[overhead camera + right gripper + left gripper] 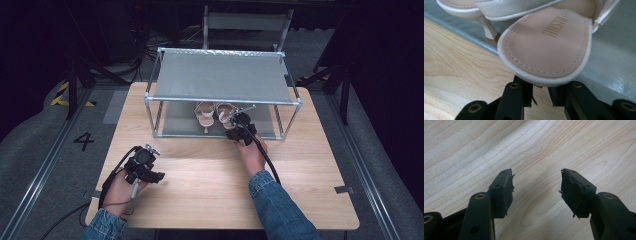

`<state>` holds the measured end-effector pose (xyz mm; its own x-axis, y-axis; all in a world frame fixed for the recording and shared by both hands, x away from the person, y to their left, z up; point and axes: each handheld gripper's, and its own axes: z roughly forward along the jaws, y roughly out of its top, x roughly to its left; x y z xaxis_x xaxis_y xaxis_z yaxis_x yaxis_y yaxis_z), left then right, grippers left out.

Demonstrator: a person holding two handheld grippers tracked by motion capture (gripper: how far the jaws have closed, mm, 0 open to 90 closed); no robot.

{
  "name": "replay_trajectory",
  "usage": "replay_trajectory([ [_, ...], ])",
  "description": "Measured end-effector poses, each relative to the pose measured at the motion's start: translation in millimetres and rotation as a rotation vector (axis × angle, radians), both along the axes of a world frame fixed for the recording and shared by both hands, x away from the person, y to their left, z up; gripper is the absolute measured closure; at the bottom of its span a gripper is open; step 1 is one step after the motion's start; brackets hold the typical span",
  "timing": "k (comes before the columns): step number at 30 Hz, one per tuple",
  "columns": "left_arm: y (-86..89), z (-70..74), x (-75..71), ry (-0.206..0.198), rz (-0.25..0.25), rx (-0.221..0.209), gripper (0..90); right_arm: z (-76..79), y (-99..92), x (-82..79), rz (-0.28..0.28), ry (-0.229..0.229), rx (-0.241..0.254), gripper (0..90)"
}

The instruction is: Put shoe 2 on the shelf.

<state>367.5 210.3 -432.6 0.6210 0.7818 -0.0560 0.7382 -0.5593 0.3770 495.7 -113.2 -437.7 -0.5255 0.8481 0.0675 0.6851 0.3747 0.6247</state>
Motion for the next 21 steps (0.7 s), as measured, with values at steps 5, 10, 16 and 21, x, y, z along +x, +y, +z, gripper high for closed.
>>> replay_trajectory([
  [5, -0.1, -0.1, 0.5, -0.002, -0.002, 0.000, 43.2, -0.2, 8.6, 6.4, 0.020, 0.003, -0.004, 76.0],
  [10, 0.9, -0.6, 0.2, 0.003, 0.006, -0.007, 43.1, -4.5, 14.2, 13.6, -0.013, 0.039, 0.009, 76.6],
  [16, 1.1, -1.3, 1.0, 0.007, 0.001, -0.006, 43.1, -13.2, 20.8, 20.4, 0.020, 0.006, 0.016, 76.7],
  [21, 1.1, -1.9, 2.3, 0.008, 0.005, -0.012, 43.0, -14.5, 24.2, 21.7, 0.033, -0.001, 0.015, 76.3],
])
